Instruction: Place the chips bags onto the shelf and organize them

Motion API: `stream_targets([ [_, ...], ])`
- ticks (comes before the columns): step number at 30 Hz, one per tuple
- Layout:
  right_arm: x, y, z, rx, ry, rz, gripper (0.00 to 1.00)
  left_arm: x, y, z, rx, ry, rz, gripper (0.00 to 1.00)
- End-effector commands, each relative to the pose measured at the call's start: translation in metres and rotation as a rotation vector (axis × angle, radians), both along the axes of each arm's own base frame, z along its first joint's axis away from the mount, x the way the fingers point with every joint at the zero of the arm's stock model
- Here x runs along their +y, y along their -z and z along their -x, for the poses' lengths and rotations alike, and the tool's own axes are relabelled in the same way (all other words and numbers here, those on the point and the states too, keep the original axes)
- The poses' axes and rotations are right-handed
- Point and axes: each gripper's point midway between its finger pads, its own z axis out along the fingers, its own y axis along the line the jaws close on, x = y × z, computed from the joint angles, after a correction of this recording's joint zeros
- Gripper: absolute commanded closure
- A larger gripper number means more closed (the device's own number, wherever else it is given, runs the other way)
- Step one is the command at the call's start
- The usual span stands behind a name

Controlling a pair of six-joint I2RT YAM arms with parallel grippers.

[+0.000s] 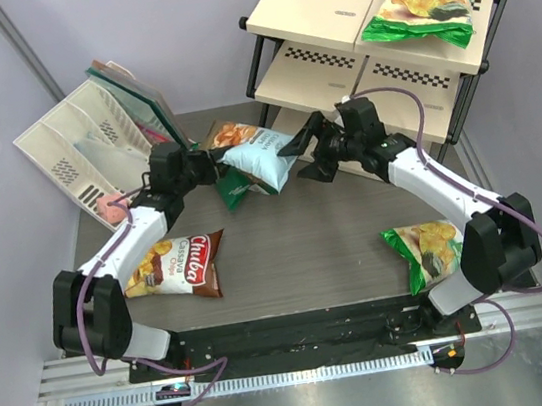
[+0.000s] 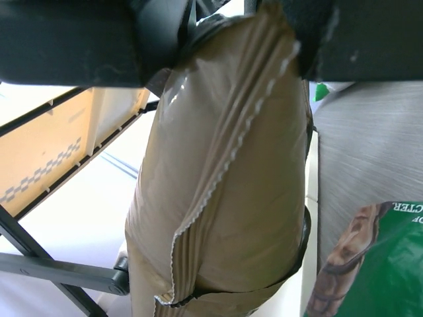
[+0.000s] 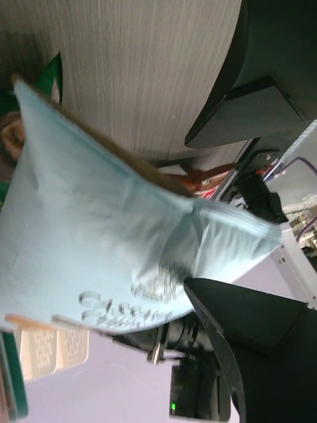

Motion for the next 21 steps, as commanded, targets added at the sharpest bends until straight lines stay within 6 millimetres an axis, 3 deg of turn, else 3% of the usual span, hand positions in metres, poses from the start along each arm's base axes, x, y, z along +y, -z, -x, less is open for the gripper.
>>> stream_targets([
  [1, 0.018, -0.05, -0.02, -0.157, 0.052, -0.12, 0.15, -0.013, -0.057, 0.008, -0.147, 0.03, 0.121, 1.0],
  [9, 0.04, -0.052, -0.026, -0.165, 0.04, -0.197, 0.15, -0.015, -0.064, 0.01, -0.171, 0.027, 0.177, 1.0],
  [15, 0.055, -0.04, -0.022, -0.112, -0.005, -0.205, 0.15, -0.014, -0.068, 0.009, -0.198, 0.017, 0.21, 1.0],
  [18, 0.06, -0.038, -0.023, -0.105, -0.017, -0.214, 0.24, -0.02, -0.069, 0.007, -0.211, 0.045, 0.241, 1.0],
  [20, 0.063, -0.037, -0.023, -0.097, -0.022, -0.221, 0.37, -0.022, -0.072, 0.007, -0.222, 0.056, 0.249, 1.0],
  [21, 0.064, -0.038, -0.023, -0.099, -0.028, -0.227, 0.5, -0.022, -0.073, 0.007, -0.226, 0.057, 0.25, 1.0],
])
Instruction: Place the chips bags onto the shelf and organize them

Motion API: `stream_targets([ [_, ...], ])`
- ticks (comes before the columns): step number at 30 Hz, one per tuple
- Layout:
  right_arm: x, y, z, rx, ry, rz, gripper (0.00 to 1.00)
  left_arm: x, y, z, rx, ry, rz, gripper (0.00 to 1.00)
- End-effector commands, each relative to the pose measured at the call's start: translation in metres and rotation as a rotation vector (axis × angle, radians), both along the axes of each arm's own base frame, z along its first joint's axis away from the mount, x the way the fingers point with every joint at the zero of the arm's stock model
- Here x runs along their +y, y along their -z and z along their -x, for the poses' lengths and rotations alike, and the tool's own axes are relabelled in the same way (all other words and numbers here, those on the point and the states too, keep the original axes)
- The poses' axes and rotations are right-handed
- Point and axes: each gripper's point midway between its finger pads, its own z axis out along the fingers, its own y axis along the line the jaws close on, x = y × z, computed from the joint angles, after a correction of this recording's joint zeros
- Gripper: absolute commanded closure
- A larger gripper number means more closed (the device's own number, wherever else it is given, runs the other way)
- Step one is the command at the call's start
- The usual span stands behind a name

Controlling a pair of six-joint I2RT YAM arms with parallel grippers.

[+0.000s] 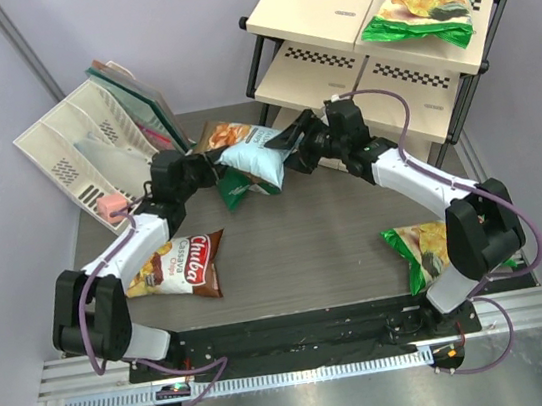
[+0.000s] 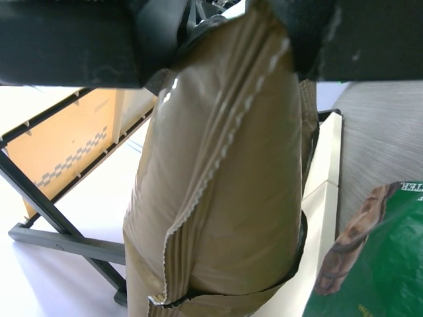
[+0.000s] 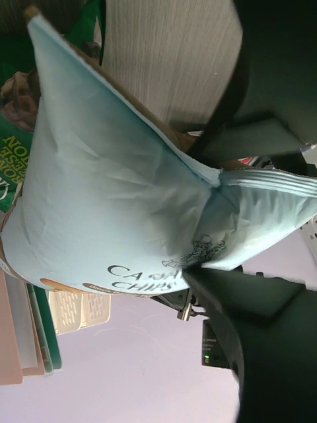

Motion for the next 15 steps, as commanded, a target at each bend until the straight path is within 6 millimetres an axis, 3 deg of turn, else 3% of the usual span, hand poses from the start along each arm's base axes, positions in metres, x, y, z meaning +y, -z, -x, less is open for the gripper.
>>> stream_targets([
  [1, 0.029, -0.033, 0.009, -0.065, -0.09, -0.1, 0.56, -0.031, -0.08, 0.013, -0.217, 0.143, 0.17, 1.0],
  [6, 0.031, -0.033, 0.01, -0.066, -0.097, -0.104, 0.98, -0.032, -0.079, 0.014, -0.225, 0.152, 0.177, 1.0],
  [10, 0.034, -0.031, 0.013, -0.065, -0.124, -0.109, 0.99, -0.034, -0.075, 0.015, -0.225, 0.161, 0.185, 1.0],
  [13, 0.033, -0.039, 0.014, -0.086, -0.126, -0.11, 0.99, -0.033, -0.072, 0.018, -0.228, 0.184, 0.173, 0.71],
  [14, 0.031, -0.043, 0.014, -0.1, -0.125, -0.107, 0.99, -0.032, -0.066, 0.019, -0.207, 0.193, 0.157, 0.58],
  [15, 0.029, -0.047, 0.015, -0.111, -0.122, -0.101, 0.99, -0.03, -0.061, 0.021, -0.194, 0.197, 0.142, 0.51],
])
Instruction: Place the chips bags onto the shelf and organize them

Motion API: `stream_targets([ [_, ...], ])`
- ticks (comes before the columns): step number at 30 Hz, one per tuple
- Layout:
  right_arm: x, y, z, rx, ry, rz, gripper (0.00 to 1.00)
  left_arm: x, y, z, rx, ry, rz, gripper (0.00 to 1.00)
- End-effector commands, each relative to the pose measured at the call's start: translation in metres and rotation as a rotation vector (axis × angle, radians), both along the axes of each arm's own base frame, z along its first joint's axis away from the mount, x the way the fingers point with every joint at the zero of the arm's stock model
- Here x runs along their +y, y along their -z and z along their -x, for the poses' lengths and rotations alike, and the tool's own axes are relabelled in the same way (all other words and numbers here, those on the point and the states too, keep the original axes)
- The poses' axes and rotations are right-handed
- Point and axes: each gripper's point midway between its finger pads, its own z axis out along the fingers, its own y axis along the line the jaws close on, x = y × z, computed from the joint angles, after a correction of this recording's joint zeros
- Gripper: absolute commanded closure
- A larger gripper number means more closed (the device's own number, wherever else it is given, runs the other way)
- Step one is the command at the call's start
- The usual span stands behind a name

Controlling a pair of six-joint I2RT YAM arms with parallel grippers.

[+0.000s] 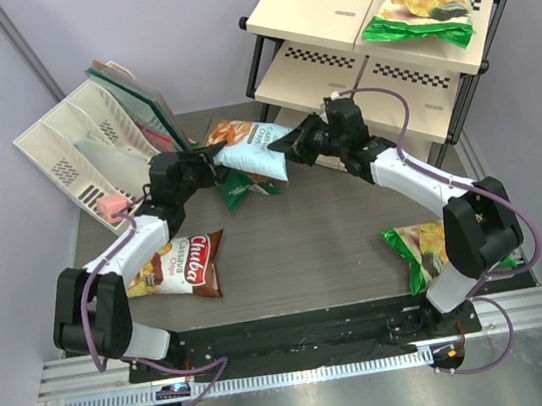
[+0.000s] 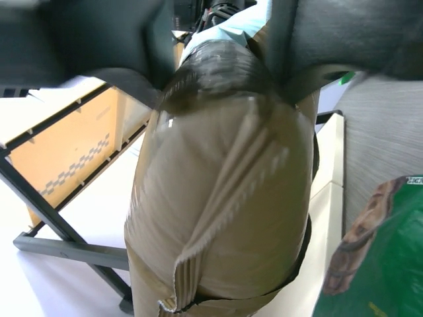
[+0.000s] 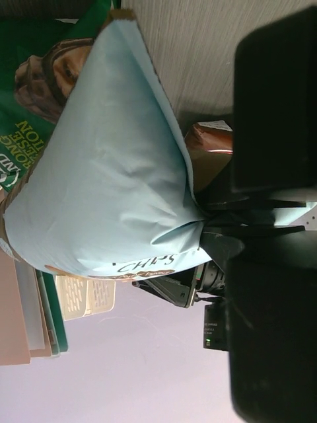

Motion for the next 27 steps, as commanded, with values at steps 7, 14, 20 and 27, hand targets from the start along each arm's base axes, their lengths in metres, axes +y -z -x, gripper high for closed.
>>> stream_targets([
  [7, 0.0, -0.077, 0.033, -0.225, -0.161, 0.051, 0.99, 0.0, -0.012, 0.049, 0.006, 0.217, -0.081, 0.29],
  [14, -0.042, -0.103, 0.047, -0.307, -0.077, 0.137, 0.99, 0.042, 0.001, 0.063, 0.083, 0.193, -0.256, 0.22],
  [20, -0.086, -0.101, 0.057, -0.297, 0.071, 0.17, 0.99, 0.069, 0.006, 0.067, 0.135, 0.157, -0.351, 0.17],
  [27, -0.137, -0.112, 0.073, -0.312, 0.296, 0.172, 0.99, 0.071, 0.008, 0.066, 0.147, 0.156, -0.366, 0.17],
])
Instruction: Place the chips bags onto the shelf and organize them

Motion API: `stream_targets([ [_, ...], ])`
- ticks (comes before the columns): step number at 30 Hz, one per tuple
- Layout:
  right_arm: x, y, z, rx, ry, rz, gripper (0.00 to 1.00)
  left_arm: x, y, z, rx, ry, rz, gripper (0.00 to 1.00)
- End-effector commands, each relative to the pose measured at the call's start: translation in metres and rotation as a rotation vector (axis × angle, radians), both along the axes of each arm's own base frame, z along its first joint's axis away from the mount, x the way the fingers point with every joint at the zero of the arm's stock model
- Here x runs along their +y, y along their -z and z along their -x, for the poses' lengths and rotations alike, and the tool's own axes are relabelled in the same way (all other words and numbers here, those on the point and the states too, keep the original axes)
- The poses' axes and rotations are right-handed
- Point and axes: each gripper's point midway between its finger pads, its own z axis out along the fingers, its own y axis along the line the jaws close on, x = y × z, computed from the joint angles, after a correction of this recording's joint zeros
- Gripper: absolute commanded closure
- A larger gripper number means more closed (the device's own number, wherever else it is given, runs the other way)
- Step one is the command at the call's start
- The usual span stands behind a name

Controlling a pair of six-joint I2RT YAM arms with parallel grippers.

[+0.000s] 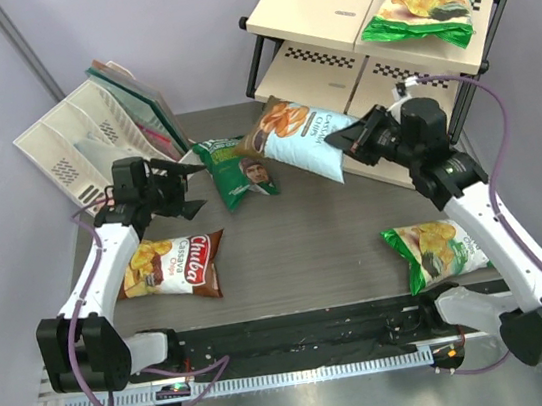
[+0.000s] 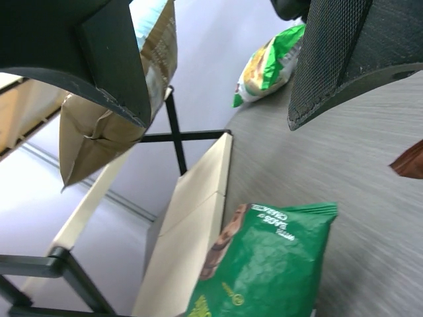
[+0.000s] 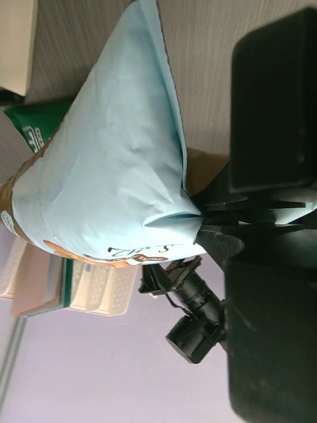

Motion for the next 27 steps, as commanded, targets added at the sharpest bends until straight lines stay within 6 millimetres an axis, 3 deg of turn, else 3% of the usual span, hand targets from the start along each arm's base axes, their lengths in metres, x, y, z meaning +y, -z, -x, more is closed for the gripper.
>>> stream_targets([
  [1, -0.039, -0.022, 0.006, -0.089, 0.207, -0.033, 0.99, 0.003, -0.012, -0.001, -0.029, 0.016, -0.045, 0.17],
  [8, -0.103, -0.039, 0.012, -0.203, 0.538, -0.02, 0.99, -0.01, -0.003, -0.001, 0.004, 0.041, -0.013, 0.18],
  [12, -0.122, -0.045, 0.013, -0.23, 0.64, -0.023, 0.99, -0.023, -0.014, -0.007, -0.019, 0.084, -0.014, 0.18],
  [15, -0.141, -0.041, 0.011, -0.234, 0.74, 0.003, 0.99, -0.027, -0.021, -0.013, -0.036, 0.095, -0.028, 0.18],
  [19, -0.161, -0.02, -0.001, -0.204, 0.847, 0.067, 0.99, -0.035, -0.024, -0.015, -0.043, 0.113, -0.011, 0.18],
  [27, -0.189, -0.005, -0.012, -0.178, 0.99, 0.032, 0.99, -0.037, -0.026, -0.01, -0.046, 0.128, -0.009, 0.2],
])
